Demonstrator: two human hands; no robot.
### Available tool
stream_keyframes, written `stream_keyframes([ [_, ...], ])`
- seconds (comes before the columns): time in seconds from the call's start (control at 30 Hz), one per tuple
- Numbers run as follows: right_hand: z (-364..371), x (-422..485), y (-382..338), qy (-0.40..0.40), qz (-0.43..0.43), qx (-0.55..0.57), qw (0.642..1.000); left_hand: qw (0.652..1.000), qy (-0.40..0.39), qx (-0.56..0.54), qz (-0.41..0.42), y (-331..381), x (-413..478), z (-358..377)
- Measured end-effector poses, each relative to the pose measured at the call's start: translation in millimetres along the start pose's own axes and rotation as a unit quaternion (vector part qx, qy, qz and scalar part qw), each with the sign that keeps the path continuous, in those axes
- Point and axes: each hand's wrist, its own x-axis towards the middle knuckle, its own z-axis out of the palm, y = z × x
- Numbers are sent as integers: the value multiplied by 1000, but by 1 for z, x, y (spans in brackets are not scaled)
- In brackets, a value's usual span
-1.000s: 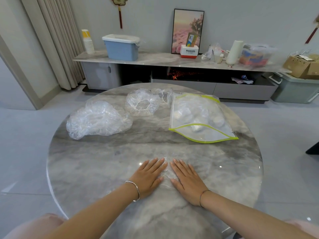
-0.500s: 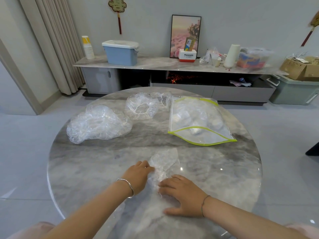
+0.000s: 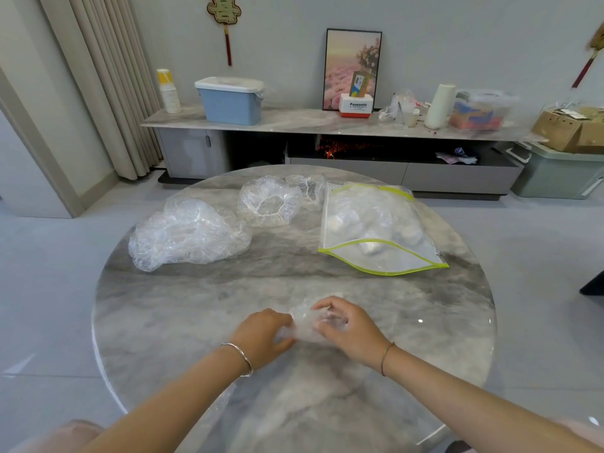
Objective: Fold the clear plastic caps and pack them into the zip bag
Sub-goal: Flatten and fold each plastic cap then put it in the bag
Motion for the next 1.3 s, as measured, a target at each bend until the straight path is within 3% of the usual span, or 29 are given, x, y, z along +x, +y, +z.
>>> stream_keyframes([
  [0.2, -9, 5, 8, 24, 86, 24, 996, 987, 23, -149, -59, 10, 1, 3],
  [0.33, -8, 3, 20, 76, 130, -35, 988, 988, 24, -131, -83, 14, 2, 9],
  [0.53, -9, -3, 25, 73, 152, -179, 969, 987, 21, -99, -124, 13, 1, 11],
  [0.6, -8, -4, 24, 95, 120, -206, 967, 987, 50, -87, -122, 17, -2, 8],
  [0.67, -9, -6, 20, 134, 30, -239, 961, 987, 130, -44, -79, 21, -3, 8],
  [0.73, -10, -7, 15, 131, -74, -294, 944, 977, 213, 14, 20, 26, -3, 6],
  [0.8, -10, -8, 13, 95, -131, -345, 925, 963, 237, 48, 123, 28, -4, 10],
  [0.9, -6, -14, 20, 48, -146, -377, 913, 957, 195, 118, 181, 28, -5, 25],
  [1.0, -4, -16, 29, 1, -136, -393, 909, 969, 103, 187, 126, 26, -9, 33],
  [1.17, -9, -13, 38, -76, -108, -427, 894, 978, -41, 198, 41, 15, -13, 35],
  [1.3, -9, -9, 37, -53, -177, -475, 860, 984, -23, 173, 28, 16, -12, 28],
])
